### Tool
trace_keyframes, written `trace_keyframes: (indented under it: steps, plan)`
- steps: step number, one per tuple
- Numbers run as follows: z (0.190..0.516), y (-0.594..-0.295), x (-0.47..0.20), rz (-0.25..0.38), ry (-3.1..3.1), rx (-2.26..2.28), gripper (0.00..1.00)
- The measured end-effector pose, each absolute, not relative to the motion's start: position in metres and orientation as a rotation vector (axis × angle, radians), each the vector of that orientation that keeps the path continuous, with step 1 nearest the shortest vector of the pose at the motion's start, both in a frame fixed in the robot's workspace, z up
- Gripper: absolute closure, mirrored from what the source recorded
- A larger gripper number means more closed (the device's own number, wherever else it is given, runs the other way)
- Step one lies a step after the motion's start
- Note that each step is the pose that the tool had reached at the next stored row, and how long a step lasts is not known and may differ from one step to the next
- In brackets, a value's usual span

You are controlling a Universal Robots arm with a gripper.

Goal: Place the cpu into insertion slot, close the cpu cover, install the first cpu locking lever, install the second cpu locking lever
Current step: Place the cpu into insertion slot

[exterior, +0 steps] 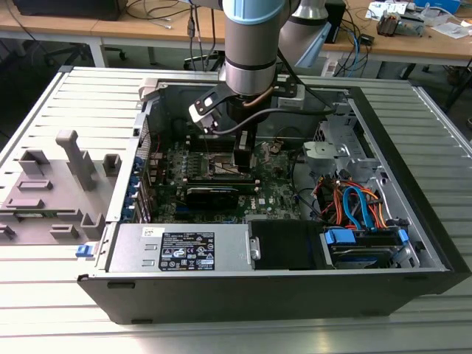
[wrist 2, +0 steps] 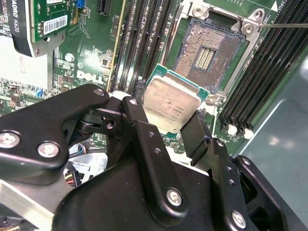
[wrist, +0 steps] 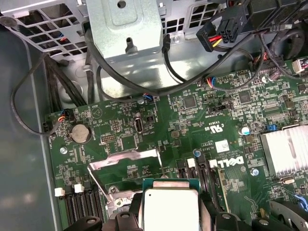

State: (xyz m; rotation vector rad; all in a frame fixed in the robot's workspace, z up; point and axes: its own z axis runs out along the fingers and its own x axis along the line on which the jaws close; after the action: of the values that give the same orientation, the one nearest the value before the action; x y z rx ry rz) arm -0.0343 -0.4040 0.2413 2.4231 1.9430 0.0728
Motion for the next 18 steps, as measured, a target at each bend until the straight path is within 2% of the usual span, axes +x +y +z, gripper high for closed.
trace_keyframes:
  steps: [18]
  plan:
    - [0.2413, -0.4040, -0.0343, 0.075, 2.028, 2.355, 0.45]
